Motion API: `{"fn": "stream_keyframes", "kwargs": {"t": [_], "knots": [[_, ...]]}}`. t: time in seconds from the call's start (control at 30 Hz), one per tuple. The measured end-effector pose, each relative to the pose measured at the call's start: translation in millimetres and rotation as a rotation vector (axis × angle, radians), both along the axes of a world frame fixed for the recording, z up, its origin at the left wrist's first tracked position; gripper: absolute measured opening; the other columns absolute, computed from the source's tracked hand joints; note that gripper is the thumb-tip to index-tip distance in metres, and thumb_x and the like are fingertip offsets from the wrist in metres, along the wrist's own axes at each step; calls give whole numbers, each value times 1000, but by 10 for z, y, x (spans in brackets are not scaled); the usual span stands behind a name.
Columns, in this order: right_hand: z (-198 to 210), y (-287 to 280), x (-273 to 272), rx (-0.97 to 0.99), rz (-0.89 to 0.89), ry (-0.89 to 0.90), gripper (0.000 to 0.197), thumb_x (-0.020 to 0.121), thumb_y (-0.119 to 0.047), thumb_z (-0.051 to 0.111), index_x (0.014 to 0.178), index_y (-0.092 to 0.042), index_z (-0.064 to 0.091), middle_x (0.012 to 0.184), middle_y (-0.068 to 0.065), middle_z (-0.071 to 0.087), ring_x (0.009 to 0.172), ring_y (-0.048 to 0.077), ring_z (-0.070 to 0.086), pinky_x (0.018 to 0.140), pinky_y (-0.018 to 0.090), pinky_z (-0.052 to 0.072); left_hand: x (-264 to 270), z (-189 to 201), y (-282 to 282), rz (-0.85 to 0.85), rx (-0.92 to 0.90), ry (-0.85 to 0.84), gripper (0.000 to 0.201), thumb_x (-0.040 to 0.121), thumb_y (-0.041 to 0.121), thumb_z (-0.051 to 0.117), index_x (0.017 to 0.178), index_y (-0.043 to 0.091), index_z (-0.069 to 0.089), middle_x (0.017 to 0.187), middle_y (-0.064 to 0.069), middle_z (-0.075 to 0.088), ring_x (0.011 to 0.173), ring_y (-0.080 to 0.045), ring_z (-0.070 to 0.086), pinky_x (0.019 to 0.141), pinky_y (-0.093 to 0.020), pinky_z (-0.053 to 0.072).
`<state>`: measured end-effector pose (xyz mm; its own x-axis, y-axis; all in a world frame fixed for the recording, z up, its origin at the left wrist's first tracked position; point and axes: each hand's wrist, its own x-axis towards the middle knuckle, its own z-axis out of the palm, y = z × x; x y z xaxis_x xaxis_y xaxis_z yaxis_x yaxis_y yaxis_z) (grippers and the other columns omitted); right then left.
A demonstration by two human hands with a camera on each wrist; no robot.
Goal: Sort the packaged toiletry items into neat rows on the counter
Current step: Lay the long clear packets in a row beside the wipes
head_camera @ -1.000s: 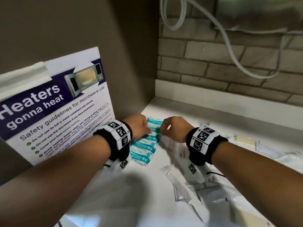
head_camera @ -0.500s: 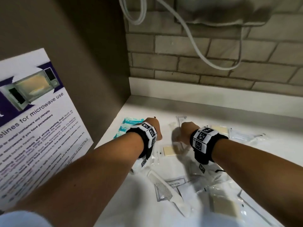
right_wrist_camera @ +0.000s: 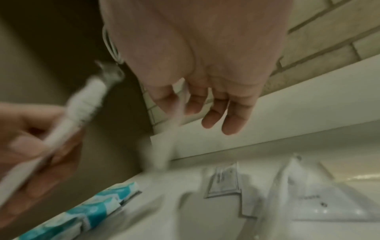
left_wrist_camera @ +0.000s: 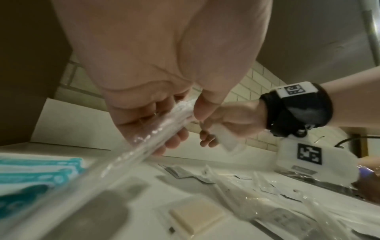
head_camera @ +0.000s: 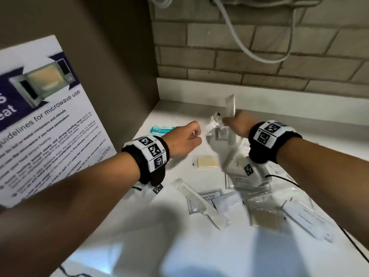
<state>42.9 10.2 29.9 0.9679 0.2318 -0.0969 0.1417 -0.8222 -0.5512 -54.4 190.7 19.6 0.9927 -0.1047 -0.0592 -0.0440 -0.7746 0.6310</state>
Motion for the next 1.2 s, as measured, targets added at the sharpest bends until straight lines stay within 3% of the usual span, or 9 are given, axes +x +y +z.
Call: {"fn": "stream_keyframes", "kwargs": {"t": [0.07, 0.17, 0.33, 0.43, 0.57, 0.7, 0.77, 0.93, 1.2], "knots": [[106, -48, -184, 68, 40, 33, 16, 88, -24, 55, 77, -13, 56, 74, 8, 62, 77, 32, 63, 71, 35, 47, -41, -24, 66, 69, -6, -35, 10, 94, 27, 49, 96, 18, 44, 77, 8, 51, 69, -15, 48, 61, -26, 36], [99, -42, -578, 47, 190, 188, 7, 88, -10, 53, 91, -11, 47, 76, 8, 63, 58, 20, 63, 56, 31, 53, -73, 13, 229, 221, -55, -98, 12, 91, 26, 52, 97, 16, 48, 84, 0, 60, 74, -23, 57, 67, -30, 44], [-154, 152, -1357, -304, 461, 234, 46, 77, -57, 64, 103, -23, 48, 92, -4, 59, 78, 12, 55, 66, 27, 42, -75, 244, 406, 290, -170, -215, 18, 92, 23, 57, 78, 20, 46, 70, 3, 56, 67, -18, 67, 68, -30, 52], [-257, 247, -1604, -468, 505, 194, 49, 73, -58, 71, 97, -19, 54, 89, -3, 59, 81, 17, 54, 70, 27, 41, -72, 356, 369, 272, -232, -236, 15, 90, 26, 58, 81, 18, 48, 82, -9, 65, 77, -29, 71, 77, -45, 57], [-331, 256, -1597, -426, 454, 194, 40, 72, -37, 78, 97, -10, 63, 95, 4, 67, 85, 20, 61, 77, 32, 51, -87, 322, 214, 237, -255, -199, 15, 92, 22, 57, 97, 8, 55, 80, -10, 65, 70, -29, 68, 75, -46, 58], [-372, 164, -1608, -301, 431, 145, 28, 70, -22, 79, 82, -23, 54, 82, -6, 59, 81, 17, 57, 62, 23, 44, -57, 181, 8, 203, -230, -174, 9, 90, 22, 61, 85, 19, 56, 68, 5, 54, 62, -21, 63, 67, -37, 55], [-372, 40, -1582, -244, 390, 106, 31, 72, -22, 76, 71, -26, 44, 74, -9, 52, 78, 17, 54, 53, 20, 35, 15, 129, -108, 202, -240, -164, 13, 88, 25, 64, 89, 13, 59, 68, 4, 54, 65, -27, 66, 69, -41, 56], [-107, -593, -1374, -246, 245, 160, 29, 84, -30, 66, 66, -24, 43, 72, -7, 50, 78, 19, 53, 64, 24, 39, 311, 114, -555, 180, -257, -159, 21, 86, 26, 68, 73, 16, 54, 56, 3, 48, 61, -24, 59, 68, -42, 60], [217, -1700, -910, -91, -65, 111, 26, 87, -26, 66, 72, -16, 47, 67, -1, 54, 56, 12, 49, 50, 24, 35, 704, -109, -1399, 56, 30, -80, 23, 87, 36, 66, 81, 15, 61, 81, -4, 62, 78, -22, 57, 77, -31, 49]]}}
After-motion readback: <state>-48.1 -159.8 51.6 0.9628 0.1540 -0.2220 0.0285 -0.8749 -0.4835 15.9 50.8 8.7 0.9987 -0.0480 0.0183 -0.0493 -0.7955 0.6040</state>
